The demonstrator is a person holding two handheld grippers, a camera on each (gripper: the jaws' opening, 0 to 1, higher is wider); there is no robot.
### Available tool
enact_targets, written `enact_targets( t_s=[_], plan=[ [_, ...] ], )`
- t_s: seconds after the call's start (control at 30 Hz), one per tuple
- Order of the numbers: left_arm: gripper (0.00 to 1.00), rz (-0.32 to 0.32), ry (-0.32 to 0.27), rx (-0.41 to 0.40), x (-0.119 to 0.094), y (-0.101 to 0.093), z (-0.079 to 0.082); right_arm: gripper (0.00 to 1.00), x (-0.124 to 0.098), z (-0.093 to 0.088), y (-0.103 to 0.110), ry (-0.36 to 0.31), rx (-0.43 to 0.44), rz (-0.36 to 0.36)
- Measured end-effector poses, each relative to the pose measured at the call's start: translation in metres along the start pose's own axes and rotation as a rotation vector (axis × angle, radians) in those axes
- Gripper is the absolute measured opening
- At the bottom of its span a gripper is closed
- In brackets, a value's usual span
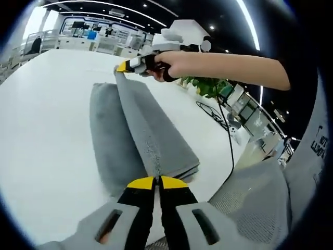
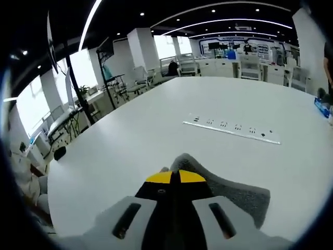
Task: Fold the towel on the table until its edges align and the towel forms a compact rectangular stack.
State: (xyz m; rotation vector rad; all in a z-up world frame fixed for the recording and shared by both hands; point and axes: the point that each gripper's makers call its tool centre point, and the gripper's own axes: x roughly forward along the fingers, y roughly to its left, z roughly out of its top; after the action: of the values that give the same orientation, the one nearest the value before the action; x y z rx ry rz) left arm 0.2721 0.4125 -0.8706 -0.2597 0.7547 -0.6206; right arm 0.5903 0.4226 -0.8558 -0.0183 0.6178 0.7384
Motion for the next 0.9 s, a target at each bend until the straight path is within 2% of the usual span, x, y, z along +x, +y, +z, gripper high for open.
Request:
enact_targets(
  t_s=[0.1, 0.3, 0.47, 0.57, 0.6, 0.63, 0.67, 0.77, 0.9],
  plan=[
    [0.03, 0.062, 0.012, -0.033, -0.001, 0.009, -0.003, 0.0, 0.009, -0.005, 0.002, 0.015, -0.029, 0.0],
    [0.03, 0.066, 0.026, -0.029, -0.001, 0.01, -0.007, 0.0, 0.015, -0.014, 0.006, 0.034, -0.056, 0.004],
    [0.03, 0.099, 0.061, -0.078, -0.001, 0.021, -0.017, 0.01, 0.025, -0.022, 0.006, 0.048, -0.078, 0.001],
    [0.02, 0.102, 0.07, -0.092, -0.002, 0.021, -0.019, 0.01, 0.031, -0.027, 0.007, 0.065, -0.09, 0.016],
    [0.02, 0.101, 0.072, -0.092, -0.002, 0.02, -0.019, 0.01, 0.032, -0.031, 0.008, 0.082, -0.113, 0.027],
    [0.02, 0.101, 0.077, -0.082, -0.002, 0.019, -0.019, 0.01, 0.034, -0.035, 0.007, 0.108, -0.186, 0.029],
    [0.02, 0.102, 0.08, -0.079, -0.002, 0.019, -0.02, 0.01, 0.035, -0.036, 0.006, 0.109, -0.198, 0.028],
    [0.02, 0.106, 0.094, -0.076, -0.001, 0.019, -0.021, 0.04, 0.041, -0.037, 0.007, 0.11, -0.161, 0.055],
    [0.02, 0.116, 0.102, -0.093, -0.001, 0.022, -0.024, 0.07, 0.039, -0.035, 0.007, 0.108, -0.162, 0.073]
  ],
)
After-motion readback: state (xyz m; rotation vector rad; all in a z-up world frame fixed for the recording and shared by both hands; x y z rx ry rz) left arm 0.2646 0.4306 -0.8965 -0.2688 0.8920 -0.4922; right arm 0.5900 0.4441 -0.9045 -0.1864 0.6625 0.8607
